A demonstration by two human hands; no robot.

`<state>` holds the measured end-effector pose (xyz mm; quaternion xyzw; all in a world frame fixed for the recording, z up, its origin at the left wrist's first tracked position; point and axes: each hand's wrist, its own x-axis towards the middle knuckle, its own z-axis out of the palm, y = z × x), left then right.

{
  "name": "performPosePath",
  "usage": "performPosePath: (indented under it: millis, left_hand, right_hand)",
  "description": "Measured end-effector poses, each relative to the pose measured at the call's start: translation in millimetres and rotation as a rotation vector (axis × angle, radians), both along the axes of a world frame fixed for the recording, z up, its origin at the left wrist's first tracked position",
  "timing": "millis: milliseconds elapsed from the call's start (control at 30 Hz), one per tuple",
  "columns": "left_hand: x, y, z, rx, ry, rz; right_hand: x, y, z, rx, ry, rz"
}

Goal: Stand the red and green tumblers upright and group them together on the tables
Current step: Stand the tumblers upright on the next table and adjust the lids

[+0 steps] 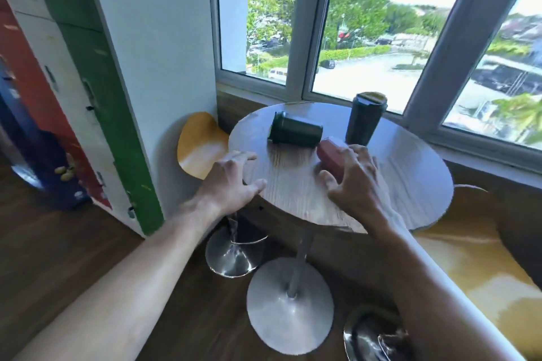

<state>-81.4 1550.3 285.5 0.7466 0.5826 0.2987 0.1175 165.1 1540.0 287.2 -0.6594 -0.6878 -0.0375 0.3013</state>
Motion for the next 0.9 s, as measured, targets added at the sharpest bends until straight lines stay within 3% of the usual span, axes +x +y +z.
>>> performPosePath:
  millis: [267, 433, 600, 900]
  left_hand:
    - [24.4, 94.0, 14.0, 0.029, -0.001, -0.153]
    - [22.0, 156.6, 15.8, 0.029, 0.008, -0.223]
    - [17.6, 210.1, 12.4, -0.038, -0.017, -0.289]
    - [18.0, 250.0, -6.3, -0.265, -0.097, -0.531]
  right_hand:
    - [13.1, 35.5, -7.5, -0.057, 0.014, -0.126]
    - [22.4, 37.3, -17.3, -0.033, 0.163, -0.226]
    - [19.0, 34.1, -29.4, -0.067, 0.332, -0.339]
    - [-4.1, 35.6, -26.1, -0.102, 0.468, -0.467]
